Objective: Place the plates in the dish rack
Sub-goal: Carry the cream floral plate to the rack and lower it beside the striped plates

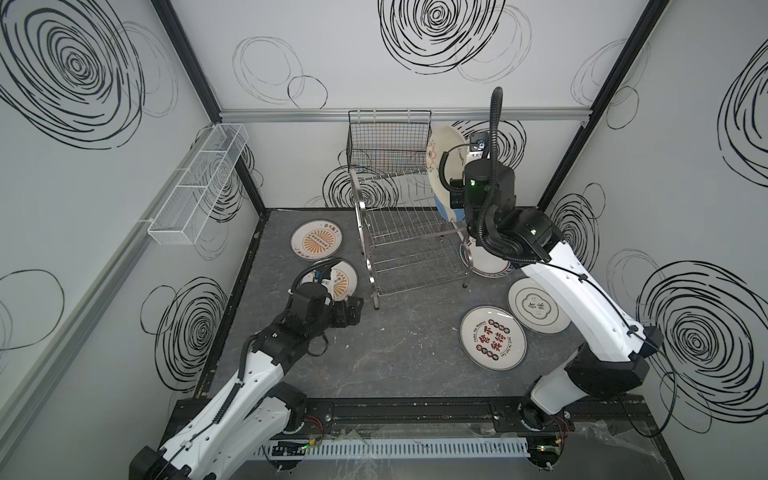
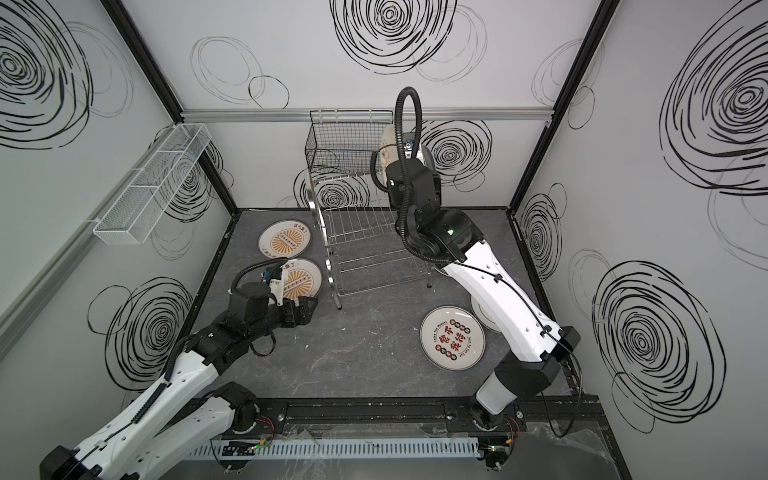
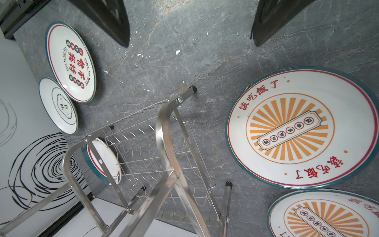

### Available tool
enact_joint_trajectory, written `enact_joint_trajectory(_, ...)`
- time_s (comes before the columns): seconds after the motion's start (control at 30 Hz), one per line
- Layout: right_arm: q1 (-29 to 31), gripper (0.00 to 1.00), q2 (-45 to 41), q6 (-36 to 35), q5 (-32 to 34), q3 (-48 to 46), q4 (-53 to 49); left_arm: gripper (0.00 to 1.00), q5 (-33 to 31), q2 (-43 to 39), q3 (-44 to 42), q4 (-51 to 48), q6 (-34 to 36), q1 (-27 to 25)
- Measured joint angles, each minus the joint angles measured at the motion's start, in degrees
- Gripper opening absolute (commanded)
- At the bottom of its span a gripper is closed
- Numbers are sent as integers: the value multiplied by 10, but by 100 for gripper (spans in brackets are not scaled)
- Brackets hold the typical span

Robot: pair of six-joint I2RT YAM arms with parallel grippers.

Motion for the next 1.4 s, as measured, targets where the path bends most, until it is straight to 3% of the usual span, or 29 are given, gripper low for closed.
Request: enact_joint_trajectory(1.4,-19,0,60,41,37,-3,10,96,49,-1,-3,14,5,31)
